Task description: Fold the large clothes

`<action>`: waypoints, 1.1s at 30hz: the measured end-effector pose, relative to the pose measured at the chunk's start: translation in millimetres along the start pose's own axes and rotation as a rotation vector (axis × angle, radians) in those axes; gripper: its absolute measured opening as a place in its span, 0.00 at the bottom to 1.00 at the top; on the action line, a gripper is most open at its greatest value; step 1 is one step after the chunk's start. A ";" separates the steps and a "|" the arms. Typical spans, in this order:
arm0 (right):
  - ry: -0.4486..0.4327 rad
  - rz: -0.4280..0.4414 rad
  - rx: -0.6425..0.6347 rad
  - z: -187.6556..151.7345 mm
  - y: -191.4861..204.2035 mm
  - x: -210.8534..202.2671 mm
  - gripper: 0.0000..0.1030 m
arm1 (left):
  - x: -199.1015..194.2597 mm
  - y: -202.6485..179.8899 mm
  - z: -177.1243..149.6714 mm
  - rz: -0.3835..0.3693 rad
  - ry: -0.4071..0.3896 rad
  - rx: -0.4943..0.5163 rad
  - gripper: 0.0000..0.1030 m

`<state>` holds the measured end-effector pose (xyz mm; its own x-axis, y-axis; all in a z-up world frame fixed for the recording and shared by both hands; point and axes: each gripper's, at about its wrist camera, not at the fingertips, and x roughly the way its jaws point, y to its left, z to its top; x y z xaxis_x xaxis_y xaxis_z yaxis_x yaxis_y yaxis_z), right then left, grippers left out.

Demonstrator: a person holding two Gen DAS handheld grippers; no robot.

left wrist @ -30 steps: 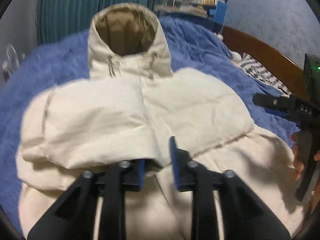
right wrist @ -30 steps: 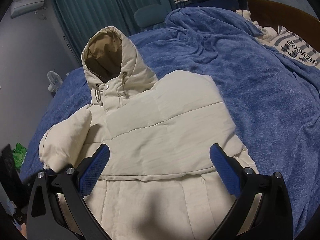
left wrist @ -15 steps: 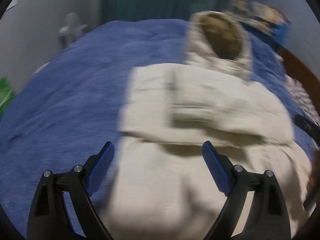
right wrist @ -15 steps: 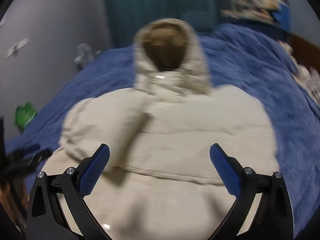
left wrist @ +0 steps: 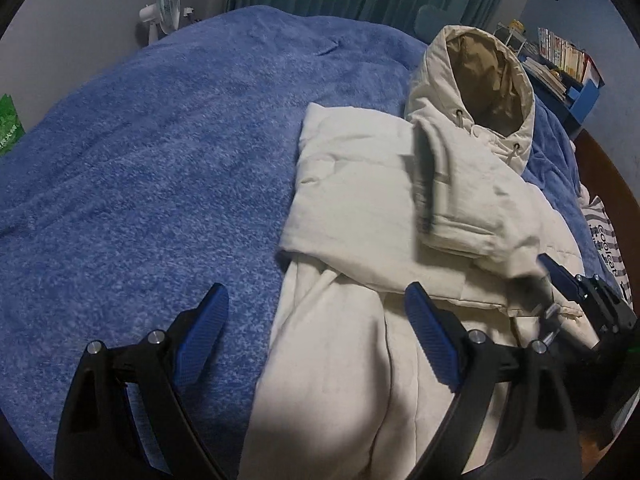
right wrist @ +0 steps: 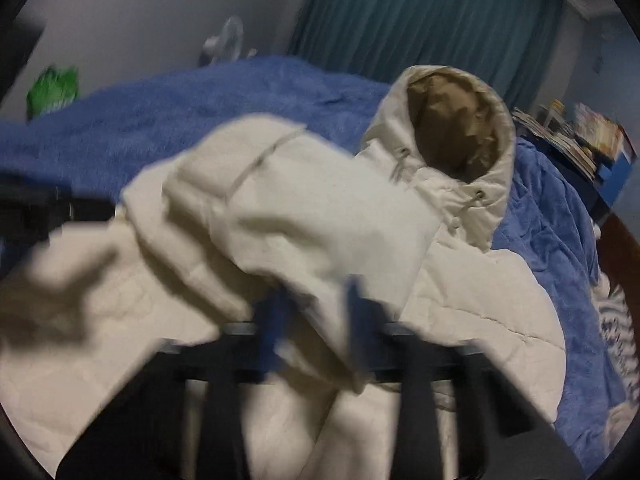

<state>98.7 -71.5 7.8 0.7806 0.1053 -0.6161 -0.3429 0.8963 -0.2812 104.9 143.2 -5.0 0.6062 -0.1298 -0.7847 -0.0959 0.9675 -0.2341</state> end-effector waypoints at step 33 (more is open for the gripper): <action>0.135 -0.067 0.927 -94.9 -220.0 21.6 0.72 | 6.1 -23.9 -6.5 0.042 0.001 0.090 0.82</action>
<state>141.4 -307.2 -13.5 0.6962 0.0425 -0.7166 0.2988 0.8905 0.3430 105.7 117.9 -8.0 0.6022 -0.0886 -0.7934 -0.0501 0.9877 -0.1483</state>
